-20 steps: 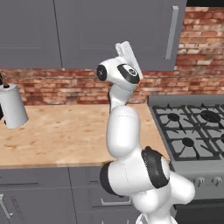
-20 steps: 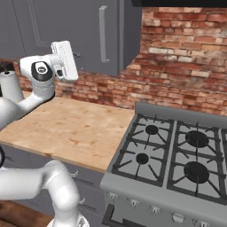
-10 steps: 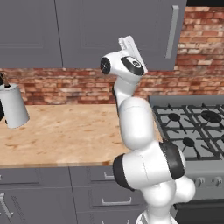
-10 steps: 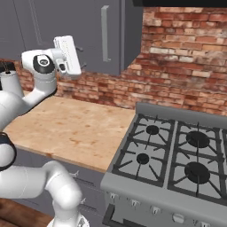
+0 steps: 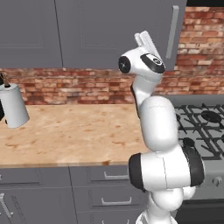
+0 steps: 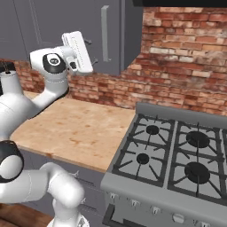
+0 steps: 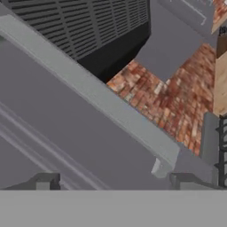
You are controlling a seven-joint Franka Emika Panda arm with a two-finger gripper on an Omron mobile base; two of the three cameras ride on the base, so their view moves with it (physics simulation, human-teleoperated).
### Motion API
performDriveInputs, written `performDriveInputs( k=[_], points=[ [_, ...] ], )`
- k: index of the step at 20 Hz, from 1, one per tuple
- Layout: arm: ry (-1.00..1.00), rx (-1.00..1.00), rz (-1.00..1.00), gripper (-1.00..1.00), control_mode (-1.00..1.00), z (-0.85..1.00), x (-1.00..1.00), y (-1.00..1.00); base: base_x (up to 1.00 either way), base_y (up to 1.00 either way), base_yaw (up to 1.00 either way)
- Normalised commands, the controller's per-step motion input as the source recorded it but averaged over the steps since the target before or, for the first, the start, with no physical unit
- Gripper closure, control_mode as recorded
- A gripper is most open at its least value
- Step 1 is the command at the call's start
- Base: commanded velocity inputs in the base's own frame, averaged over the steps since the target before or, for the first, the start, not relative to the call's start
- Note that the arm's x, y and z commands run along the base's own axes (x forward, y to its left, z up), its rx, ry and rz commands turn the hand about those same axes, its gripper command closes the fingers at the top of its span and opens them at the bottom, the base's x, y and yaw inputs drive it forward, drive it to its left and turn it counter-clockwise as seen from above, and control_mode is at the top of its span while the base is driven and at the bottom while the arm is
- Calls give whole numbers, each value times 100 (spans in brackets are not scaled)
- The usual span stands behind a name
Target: Pick the mug and place it in the sink. Pick the bowl and place it in the open cabinet and then close the cabinet.
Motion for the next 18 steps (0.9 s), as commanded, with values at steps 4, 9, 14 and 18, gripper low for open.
performDriveInputs(
  k=[4, 9, 14, 18],
  points=[
    [0, 0, 0, -100, -100, 0, -83, 0, 0, 0, 0],
    [0, 0, 0, -100, -100, 0, -100, 0, 0, 0, 0],
    [17, 26, 0, -100, -100, 0, -77, -5, 0, 0, 0],
    [15, 42, 13, -100, -100, 2, -2, -68, 0, 0, 0]
  ],
)
